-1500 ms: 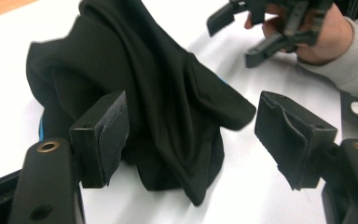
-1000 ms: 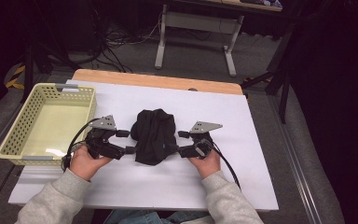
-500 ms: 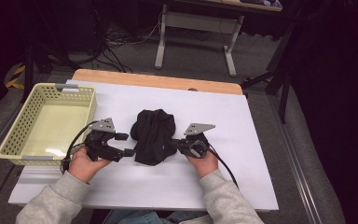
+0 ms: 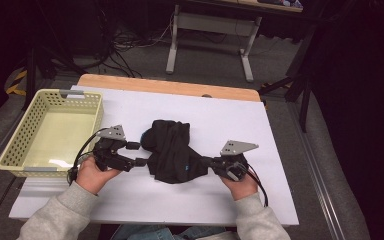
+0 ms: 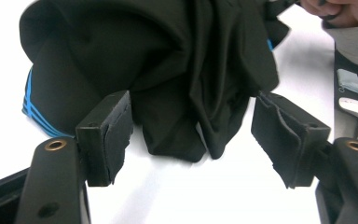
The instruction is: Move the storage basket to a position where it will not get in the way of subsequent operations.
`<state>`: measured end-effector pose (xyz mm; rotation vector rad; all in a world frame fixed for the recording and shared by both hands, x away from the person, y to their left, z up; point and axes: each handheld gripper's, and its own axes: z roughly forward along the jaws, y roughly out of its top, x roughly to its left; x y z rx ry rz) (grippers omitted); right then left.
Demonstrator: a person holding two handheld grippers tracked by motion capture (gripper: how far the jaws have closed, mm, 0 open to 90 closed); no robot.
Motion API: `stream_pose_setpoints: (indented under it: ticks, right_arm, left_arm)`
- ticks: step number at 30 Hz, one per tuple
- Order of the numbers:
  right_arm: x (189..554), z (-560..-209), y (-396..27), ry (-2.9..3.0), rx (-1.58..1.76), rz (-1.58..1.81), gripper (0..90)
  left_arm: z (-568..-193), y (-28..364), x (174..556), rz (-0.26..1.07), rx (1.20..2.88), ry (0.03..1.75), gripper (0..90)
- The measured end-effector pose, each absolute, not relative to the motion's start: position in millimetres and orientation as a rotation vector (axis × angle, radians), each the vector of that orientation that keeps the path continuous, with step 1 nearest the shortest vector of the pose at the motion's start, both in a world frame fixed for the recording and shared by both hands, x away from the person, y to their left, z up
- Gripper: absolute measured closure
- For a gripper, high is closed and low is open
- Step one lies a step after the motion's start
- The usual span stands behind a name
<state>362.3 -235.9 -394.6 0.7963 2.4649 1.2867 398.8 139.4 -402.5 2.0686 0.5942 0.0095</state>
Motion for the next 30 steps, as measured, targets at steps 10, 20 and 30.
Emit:
stream_pose_setpoints:
  ticks: [10, 20, 30]
  right_arm:
    - [326.0, -400.0, -271.9, 2.518, 0.902, 1.187, 88.9]
    - [315.4, -419.3, -300.1, 2.593, 1.079, 1.07, 88.1]
    - [323.1, -395.9, -283.7, 2.437, 0.975, 1.247, 42.2]
  left_arm:
    - [-408.2, 131.3, 407.6, -0.031, 2.082, 0.593, 33.8]
    - [-409.5, 130.6, 409.6, -0.027, 2.088, 0.612, 35.8]
    - [-408.2, 140.1, 407.0, -0.004, 2.055, 0.643, 35.9]
